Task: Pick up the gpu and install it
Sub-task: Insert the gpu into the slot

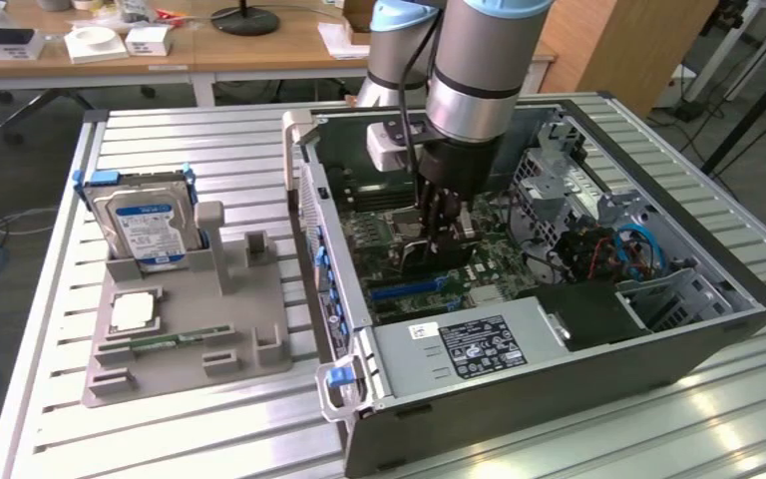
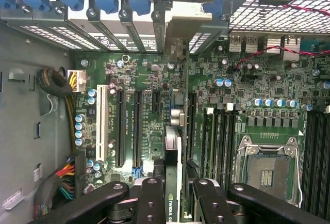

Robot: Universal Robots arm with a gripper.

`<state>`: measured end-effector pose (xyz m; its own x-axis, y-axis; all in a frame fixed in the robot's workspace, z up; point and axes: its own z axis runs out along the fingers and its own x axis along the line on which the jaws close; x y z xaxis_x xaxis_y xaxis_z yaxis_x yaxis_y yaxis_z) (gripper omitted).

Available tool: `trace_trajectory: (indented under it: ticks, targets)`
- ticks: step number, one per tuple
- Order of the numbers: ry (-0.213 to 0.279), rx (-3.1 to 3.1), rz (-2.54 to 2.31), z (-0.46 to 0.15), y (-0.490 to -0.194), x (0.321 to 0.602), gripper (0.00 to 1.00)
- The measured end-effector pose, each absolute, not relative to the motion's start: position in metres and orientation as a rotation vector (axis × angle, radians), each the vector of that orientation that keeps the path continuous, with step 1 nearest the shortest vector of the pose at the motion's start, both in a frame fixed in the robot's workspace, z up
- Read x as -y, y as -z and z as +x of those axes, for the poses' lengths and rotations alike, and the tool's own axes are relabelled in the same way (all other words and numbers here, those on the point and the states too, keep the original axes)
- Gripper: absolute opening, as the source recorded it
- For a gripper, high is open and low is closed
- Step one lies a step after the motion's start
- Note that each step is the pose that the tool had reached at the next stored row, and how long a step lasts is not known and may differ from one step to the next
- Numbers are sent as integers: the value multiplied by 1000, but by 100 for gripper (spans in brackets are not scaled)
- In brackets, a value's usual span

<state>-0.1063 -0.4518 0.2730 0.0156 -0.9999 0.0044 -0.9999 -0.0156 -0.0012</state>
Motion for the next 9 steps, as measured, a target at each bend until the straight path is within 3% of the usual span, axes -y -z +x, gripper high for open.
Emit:
trace_trajectory:
  ticks: [9]
  targets:
    - [-6,2202,2237,-106,-272,452,26]
